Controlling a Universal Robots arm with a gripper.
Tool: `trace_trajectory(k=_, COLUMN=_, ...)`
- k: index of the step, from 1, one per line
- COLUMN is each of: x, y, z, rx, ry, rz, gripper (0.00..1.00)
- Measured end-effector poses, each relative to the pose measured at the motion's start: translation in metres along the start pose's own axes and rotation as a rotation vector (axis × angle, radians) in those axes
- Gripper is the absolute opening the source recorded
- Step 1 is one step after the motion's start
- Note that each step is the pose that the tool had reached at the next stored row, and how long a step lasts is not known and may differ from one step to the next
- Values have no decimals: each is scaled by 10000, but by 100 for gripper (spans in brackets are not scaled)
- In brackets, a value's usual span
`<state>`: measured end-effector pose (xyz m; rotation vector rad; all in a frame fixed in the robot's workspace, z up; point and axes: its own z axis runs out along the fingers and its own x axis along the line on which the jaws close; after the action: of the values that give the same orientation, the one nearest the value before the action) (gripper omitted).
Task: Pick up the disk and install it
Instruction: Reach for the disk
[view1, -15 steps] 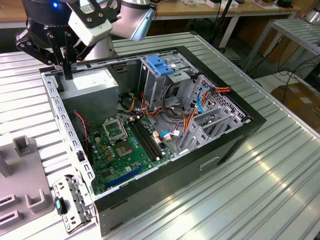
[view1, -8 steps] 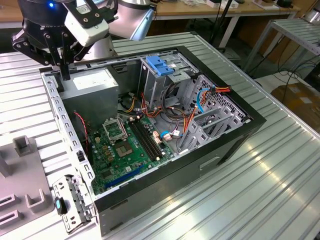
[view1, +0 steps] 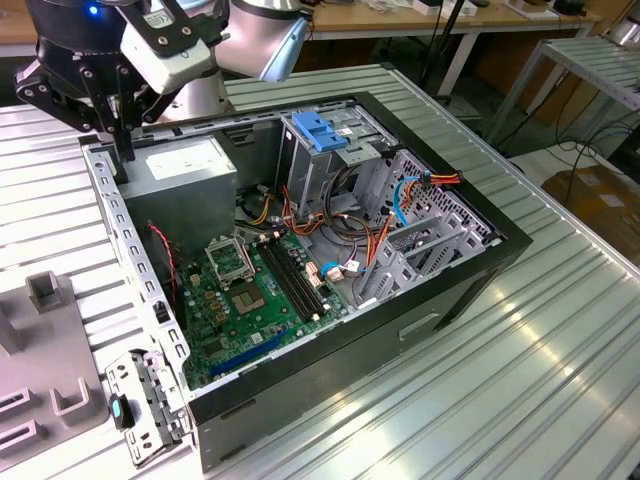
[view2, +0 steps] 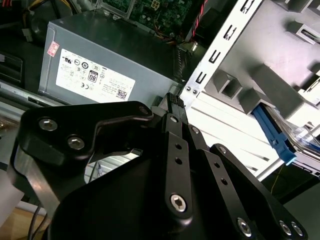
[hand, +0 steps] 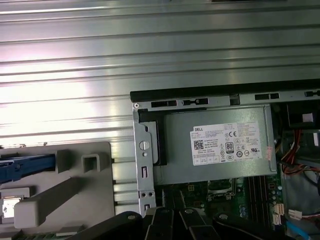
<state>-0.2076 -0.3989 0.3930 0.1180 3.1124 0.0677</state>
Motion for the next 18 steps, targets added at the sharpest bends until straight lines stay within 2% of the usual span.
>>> trace_trajectory(k=18, x=76, y=-6, z=-2, rx=1, ry=0, rz=0, gripper=11)
